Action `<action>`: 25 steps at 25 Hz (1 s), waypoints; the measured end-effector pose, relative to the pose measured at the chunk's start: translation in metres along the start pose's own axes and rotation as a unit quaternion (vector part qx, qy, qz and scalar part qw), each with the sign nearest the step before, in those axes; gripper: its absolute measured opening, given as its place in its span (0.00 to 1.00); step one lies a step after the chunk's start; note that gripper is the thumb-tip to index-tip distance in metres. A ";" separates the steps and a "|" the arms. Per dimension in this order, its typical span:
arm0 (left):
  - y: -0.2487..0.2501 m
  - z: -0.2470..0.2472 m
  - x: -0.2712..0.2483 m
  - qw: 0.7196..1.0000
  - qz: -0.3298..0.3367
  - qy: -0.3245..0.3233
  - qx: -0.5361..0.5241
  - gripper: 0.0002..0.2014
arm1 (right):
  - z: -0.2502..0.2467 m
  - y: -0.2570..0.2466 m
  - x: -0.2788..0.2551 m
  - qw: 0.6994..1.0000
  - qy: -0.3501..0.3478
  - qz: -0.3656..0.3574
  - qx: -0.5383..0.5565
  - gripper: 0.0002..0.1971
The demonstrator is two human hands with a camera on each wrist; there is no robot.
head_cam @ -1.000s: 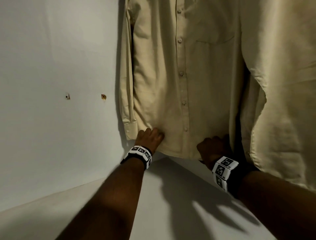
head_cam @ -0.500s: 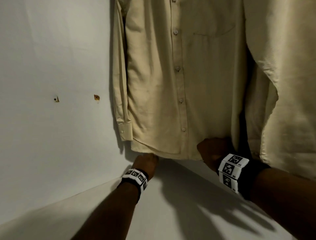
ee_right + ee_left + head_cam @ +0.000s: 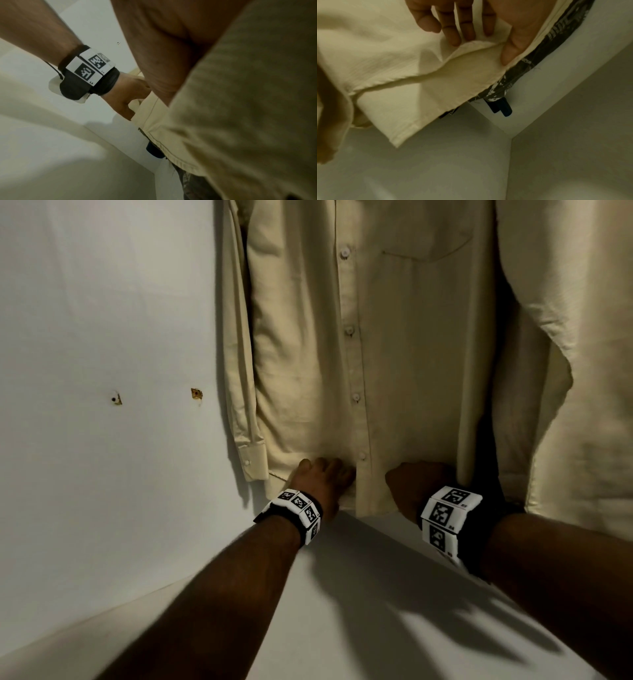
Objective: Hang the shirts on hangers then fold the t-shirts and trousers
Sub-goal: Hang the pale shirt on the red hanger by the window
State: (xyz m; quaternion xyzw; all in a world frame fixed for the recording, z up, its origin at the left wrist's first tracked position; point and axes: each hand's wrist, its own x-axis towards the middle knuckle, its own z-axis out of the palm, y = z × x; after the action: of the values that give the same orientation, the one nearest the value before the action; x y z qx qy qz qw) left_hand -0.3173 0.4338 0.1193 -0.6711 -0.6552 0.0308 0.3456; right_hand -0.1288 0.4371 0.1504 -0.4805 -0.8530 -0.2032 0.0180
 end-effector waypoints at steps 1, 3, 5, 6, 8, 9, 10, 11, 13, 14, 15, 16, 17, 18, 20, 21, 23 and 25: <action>0.001 0.002 0.000 1.000 0.000 -0.012 0.008 0.33 | -0.001 0.000 -0.001 1.000 0.001 0.002 -0.001 0.12; -0.001 0.007 0.006 1.000 0.008 -0.018 0.013 0.21 | -0.001 0.001 0.000 1.000 -0.004 0.008 0.000 0.13; -0.009 0.015 0.017 1.000 0.007 -0.016 0.000 0.15 | 0.001 0.000 0.000 1.000 0.000 0.012 0.000 0.12; -0.013 0.015 0.019 1.000 0.006 -0.013 -0.023 0.15 | 0.002 0.001 0.001 1.000 0.008 0.011 0.000 0.12; -0.018 0.004 0.008 0.997 0.017 0.001 -0.078 0.13 | 0.003 0.000 0.001 1.000 0.009 0.009 -0.004 0.12; -0.018 0.003 0.006 0.991 0.021 -0.022 -0.127 0.13 | 0.004 -0.002 -0.001 1.000 0.009 0.007 -0.003 0.13; -0.015 -0.003 0.002 0.986 0.004 -0.048 -0.162 0.15 | 0.004 -0.002 -0.001 1.000 0.016 0.004 -0.002 0.13; -0.010 -0.004 0.000 0.983 -0.017 -0.077 -0.167 0.17 | 0.004 -0.003 -0.003 1.000 0.024 0.004 0.000 0.13; 0.009 -0.021 -0.009 0.967 -0.033 -0.170 -0.185 0.20 | -0.002 -0.004 -0.005 0.999 0.042 -0.006 -0.005 0.13; 0.022 -0.030 -0.016 0.961 -0.047 -0.201 -0.186 0.21 | -0.006 -0.004 -0.006 0.999 0.039 -0.009 -0.001 0.13; 0.035 -0.040 -0.021 0.958 -0.061 -0.221 -0.175 0.22 | -0.012 -0.003 -0.008 1.000 0.030 -0.006 0.007 0.13; 0.044 -0.052 -0.026 0.958 -0.067 -0.233 -0.153 0.25 | -0.018 -0.002 -0.010 1.000 0.020 -0.003 0.010 0.13; 0.049 -0.056 -0.029 0.960 -0.061 -0.238 -0.132 0.29 | -0.020 0.000 -0.015 1.000 0.016 -0.004 0.009 0.13; 0.048 -0.049 -0.026 0.961 -0.062 -0.241 -0.118 0.31 | -0.021 0.002 -0.020 1.000 0.018 -0.008 0.010 0.14; 0.035 -0.036 -0.019 0.966 -0.039 -0.227 -0.118 0.29 | -0.016 0.007 -0.035 0.999 0.030 -0.017 0.008 0.14; 0.026 -0.035 -0.020 0.965 -0.020 -0.235 -0.119 0.26 | -0.012 0.008 -0.041 0.999 0.031 -0.023 0.005 0.14; 0.005 -0.021 -0.025 0.964 -0.057 -0.221 -0.134 0.22 | -0.007 0.014 -0.054 0.999 0.030 -0.039 -0.005 0.16; -0.008 -0.021 -0.038 0.965 -0.086 -0.204 -0.137 0.18 | -0.007 0.019 -0.064 0.998 0.042 -0.056 -0.003 0.16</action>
State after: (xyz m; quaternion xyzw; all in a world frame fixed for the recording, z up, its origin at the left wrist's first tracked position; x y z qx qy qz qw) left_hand -0.3189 0.3896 0.1234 -0.6330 -0.7648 0.0472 0.1102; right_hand -0.0798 0.3912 0.1481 -0.4227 -0.8764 -0.2269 0.0411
